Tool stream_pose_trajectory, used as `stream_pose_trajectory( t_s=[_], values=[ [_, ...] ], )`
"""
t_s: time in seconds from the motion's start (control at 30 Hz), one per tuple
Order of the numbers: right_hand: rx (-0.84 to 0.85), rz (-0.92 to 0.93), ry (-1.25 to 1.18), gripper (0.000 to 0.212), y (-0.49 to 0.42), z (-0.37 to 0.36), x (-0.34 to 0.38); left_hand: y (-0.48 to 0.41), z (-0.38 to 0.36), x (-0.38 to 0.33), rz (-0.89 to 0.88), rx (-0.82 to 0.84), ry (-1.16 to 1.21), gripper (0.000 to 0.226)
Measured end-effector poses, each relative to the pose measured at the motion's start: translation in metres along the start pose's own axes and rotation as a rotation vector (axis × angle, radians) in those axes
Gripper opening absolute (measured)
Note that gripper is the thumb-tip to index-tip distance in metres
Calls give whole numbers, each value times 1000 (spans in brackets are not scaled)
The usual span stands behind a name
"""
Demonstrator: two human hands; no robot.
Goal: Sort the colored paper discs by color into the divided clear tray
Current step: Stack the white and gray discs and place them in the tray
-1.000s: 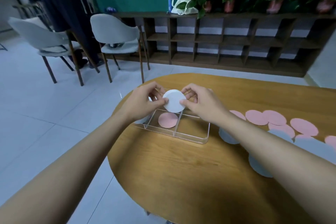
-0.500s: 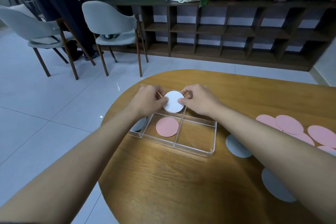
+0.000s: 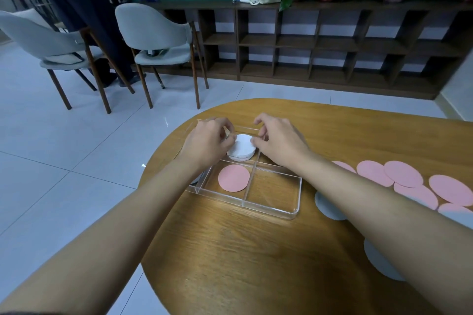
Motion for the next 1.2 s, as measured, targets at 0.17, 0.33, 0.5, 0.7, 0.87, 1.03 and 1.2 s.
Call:
stream_pose_trajectory(
  t_s=[0.17, 0.33, 0.5, 0.7, 0.87, 1.03, 1.2],
  values=[
    [-28, 57, -143, 28, 29, 31, -8, 16, 9, -41, -128, 53, 58, 15],
    [-48, 90, -182, 27, 79, 78, -17, 43, 4, -100, -280, 127, 50, 15],
    [-110, 55, -168, 27, 134, 120, -42, 71, -14, -158, -368, 168, 71, 13],
    [-157, -18, -156, 22, 194, 155, -85, 104, -61, -210, -444, 275, 55, 15],
    [-183, -66, -159, 21, 233, 169, -117, 118, -94, -238, -413, 334, 41, 17],
    [-197, -93, -227, 25, 261, 162, -136, 125, -123, -238, -355, 152, -243, 37],
    [-195, -95, -271, 27, 269, 146, -135, 129, -143, -218, -213, 71, -127, 50]
  ],
)
Point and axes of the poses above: each hand's wrist, its own y-axis away from the middle knuckle, its own z-axis out of the back of the hand, x = y × z, the point moved 10 cm from there along -y, towards the middle knuckle, and after that the axes turned 9 degrees about z, right-handed, at the moved point
